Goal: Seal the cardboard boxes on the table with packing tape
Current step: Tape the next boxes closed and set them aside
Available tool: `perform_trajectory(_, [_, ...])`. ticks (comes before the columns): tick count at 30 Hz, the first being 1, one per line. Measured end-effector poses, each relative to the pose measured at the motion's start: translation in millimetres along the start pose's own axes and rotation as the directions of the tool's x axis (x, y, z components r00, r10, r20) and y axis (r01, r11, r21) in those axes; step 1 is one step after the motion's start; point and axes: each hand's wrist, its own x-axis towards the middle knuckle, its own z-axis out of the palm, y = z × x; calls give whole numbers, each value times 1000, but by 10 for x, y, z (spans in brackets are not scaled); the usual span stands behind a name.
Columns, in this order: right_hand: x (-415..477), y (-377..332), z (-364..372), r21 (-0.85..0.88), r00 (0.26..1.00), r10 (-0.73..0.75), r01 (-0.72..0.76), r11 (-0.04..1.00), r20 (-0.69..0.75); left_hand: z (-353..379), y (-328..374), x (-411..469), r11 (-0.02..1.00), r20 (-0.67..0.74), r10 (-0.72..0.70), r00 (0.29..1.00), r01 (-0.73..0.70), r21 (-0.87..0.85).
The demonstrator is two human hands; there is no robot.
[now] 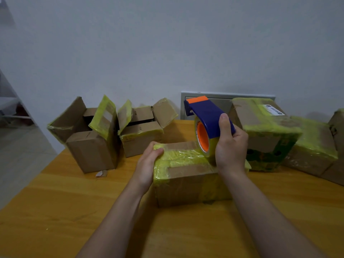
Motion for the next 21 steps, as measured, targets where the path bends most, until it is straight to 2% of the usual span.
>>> perform_trajectory(5, [2, 7, -14, 14, 1000, 7, -7, 1000, 0, -121, 116, 135, 992, 68, -41, 997, 32, 125])
perform_trajectory(10, [-5, 14, -13, 23, 1000, 4, -4, 1000, -2, 30, 125, 193, 989, -40, -106, 994, 101, -105])
perform_trajectory(14, [10, 16, 1, 11, 1000, 2, -2, 1000, -1, 49, 125, 195, 991, -62, -84, 995, 77, -113])
perform_trajectory(16, [21, 17, -8, 15, 1000, 3, -3, 1000, 0, 10, 140, 187, 998, -45, -51, 998, 52, 20])
perform_trajectory(17, [24, 21, -13, 20, 1000, 3, -3, 1000, 0, -20, 150, 177, 988, -37, -20, 999, 25, 152])
perform_trajectory(19, [21, 27, -14, 29, 1000, 0, 0, 1000, 0, -118, 170, 156, 892, -76, 74, 994, -32, 450])
perform_trajectory(21, [20, 36, -17, 29, 1000, -10, 10, 1000, -1, -189, 241, 100, 753, -127, 147, 981, -28, 657])
